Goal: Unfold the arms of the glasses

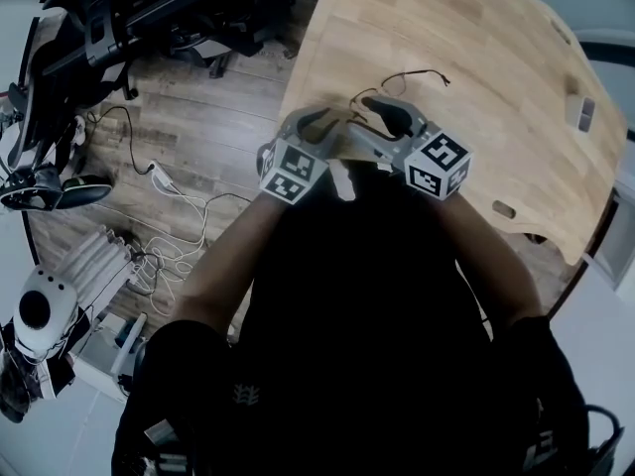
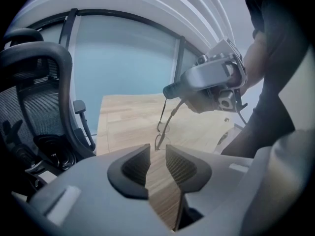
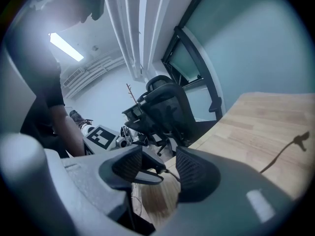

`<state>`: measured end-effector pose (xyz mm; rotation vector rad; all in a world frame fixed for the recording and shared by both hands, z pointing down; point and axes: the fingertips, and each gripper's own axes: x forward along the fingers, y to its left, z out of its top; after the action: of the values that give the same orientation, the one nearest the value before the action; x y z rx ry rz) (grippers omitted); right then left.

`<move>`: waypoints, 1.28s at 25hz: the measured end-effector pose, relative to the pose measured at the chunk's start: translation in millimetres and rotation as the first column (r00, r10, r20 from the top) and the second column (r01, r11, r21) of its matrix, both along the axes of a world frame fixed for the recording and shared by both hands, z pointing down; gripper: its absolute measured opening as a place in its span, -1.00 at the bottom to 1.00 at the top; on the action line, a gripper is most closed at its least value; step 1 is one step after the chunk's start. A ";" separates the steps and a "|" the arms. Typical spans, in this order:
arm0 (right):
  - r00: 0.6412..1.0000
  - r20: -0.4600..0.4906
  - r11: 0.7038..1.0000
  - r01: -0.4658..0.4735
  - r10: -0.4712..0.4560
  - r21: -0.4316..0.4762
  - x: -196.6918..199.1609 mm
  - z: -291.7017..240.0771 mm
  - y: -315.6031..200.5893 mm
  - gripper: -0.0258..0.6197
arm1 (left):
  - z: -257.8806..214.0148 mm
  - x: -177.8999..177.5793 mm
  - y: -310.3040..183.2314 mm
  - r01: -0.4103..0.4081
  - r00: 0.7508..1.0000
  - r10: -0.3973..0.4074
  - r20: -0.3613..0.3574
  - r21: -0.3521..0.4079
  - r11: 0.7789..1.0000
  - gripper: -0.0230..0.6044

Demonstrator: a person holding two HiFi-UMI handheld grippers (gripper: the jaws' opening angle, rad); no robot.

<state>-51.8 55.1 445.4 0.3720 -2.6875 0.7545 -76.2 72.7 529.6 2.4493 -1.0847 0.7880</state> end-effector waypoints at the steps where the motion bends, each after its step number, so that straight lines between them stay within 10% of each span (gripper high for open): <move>1: 1.000 -0.004 1.000 -0.009 0.009 0.023 5.2 -2.6 -3.5 -0.29 | -3.2 0.1 -1.2 0.007 1.000 -0.007 -0.007 0.002 1.000 -0.59; 14: 0.946 -0.055 0.932 -0.302 0.318 0.200 109.7 -21.9 -68.1 -0.34 | -39.3 -2.4 -17.5 0.045 0.999 -0.044 -0.005 0.061 0.997 -0.59; 32: 0.905 0.002 0.870 -0.408 0.424 0.278 153.5 -44.5 -99.0 -0.91 | -70.0 -11.8 -58.4 0.162 0.987 -0.162 -0.010 0.123 0.979 -0.85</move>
<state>101.6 -43.9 400.9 1.0549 -2.6857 0.4627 -88.0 14.2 459.6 2.4205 -1.3514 0.6883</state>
